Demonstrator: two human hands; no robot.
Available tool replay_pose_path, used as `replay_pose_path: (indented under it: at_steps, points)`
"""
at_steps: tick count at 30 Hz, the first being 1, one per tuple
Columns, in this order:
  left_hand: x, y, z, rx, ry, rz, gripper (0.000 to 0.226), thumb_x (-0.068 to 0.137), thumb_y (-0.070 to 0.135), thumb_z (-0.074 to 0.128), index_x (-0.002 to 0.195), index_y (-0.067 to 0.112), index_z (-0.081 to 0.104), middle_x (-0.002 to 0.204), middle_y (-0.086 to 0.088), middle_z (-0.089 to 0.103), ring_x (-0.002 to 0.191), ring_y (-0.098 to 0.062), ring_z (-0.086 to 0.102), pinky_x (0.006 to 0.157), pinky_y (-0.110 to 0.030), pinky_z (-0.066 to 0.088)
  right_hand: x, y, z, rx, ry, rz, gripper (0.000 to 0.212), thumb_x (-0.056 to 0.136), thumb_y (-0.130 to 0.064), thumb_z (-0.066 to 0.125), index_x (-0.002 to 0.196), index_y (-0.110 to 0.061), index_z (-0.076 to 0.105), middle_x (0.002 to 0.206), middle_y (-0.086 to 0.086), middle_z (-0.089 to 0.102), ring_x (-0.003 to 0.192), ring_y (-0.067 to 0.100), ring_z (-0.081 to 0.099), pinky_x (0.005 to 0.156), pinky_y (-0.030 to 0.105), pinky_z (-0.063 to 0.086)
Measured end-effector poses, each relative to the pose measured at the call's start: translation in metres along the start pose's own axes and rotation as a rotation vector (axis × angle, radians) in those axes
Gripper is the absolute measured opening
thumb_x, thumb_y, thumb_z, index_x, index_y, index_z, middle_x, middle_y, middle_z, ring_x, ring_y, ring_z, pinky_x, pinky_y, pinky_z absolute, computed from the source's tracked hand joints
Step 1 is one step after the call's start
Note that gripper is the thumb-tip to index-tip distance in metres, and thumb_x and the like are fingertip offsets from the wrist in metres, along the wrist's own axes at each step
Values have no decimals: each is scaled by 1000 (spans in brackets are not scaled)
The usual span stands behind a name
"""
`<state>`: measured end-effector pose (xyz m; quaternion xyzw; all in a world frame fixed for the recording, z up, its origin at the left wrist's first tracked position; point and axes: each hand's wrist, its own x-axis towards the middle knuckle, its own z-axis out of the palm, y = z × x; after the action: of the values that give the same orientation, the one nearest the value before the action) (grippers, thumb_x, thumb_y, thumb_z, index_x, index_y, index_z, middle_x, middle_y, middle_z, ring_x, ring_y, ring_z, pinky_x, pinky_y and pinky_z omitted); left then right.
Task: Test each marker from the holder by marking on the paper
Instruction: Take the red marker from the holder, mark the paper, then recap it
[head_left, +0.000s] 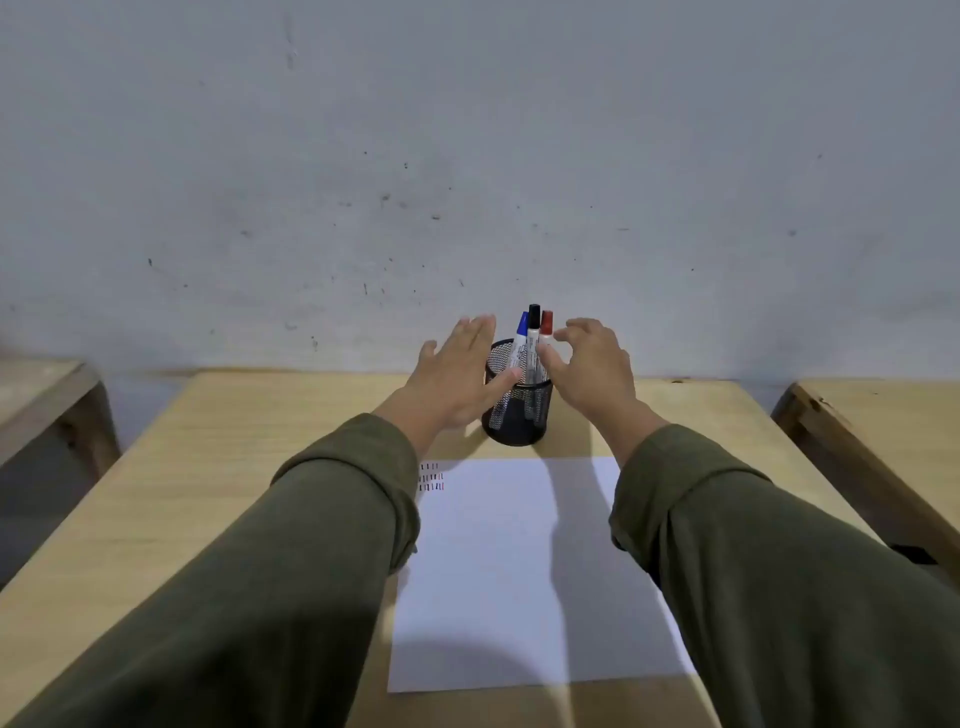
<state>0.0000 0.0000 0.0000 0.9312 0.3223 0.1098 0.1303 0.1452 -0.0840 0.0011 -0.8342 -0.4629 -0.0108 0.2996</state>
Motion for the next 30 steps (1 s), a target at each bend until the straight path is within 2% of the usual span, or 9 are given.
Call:
replay_pose_path:
  at_steps: [6,11,17,19,22,24,27,30]
  points:
    - [-2,-6,9,-8,-88,-9,72,94,52,23,149,14,-3,160,0,-2,147,-14,-6,118,-48,3,10,-2,13,52,23,90,40,90,-40,54,114,-10,65,129,7,57,124,27,46,99,41,37]
    - [-1,-6,13,-30,-78,-15,71,94,53,22,149,15,-3,160,0,1,147,-15,-5,118,-47,4,12,-3,15,171,54,139,36,88,-39,55,110,-14,70,124,8,64,121,28,51,98,43,42]
    - [-3,-4,6,-19,-90,-17,72,94,53,23,149,14,-2,160,-1,2,147,-16,-7,118,-49,2,12,-18,-6,377,113,200,37,92,-37,52,114,-12,67,124,9,65,119,25,55,93,30,40]
    - [-5,-2,-1,-30,-43,-18,68,95,51,22,149,15,1,160,0,4,147,-15,-6,118,-48,2,13,-27,-18,458,158,218,36,92,-36,50,111,-11,68,113,7,68,109,24,59,86,27,39]
    - [-7,7,-24,-100,134,6,58,97,45,22,148,19,12,159,0,14,147,-13,1,117,-47,6,13,-41,-37,509,203,197,32,92,-35,50,100,-11,69,86,3,63,85,21,54,75,27,38]
    - [-8,15,-45,-182,272,31,53,98,42,26,146,21,22,156,0,24,147,-13,9,116,-46,11,7,-48,-47,497,184,136,31,91,-35,51,100,-12,70,87,2,65,82,19,55,74,28,40]
    - [-15,25,-77,-279,412,91,46,97,39,35,140,25,36,149,0,40,143,-15,26,115,-46,20,-13,-56,-58,456,119,17,28,90,-33,54,99,-12,71,95,4,72,90,17,61,80,28,42]
    - [-29,33,-97,-305,444,193,38,93,32,47,130,29,51,132,4,58,129,-15,46,109,-47,32,-37,-63,-63,415,49,-92,23,91,-29,56,96,-13,71,92,1,72,85,12,58,65,9,38]
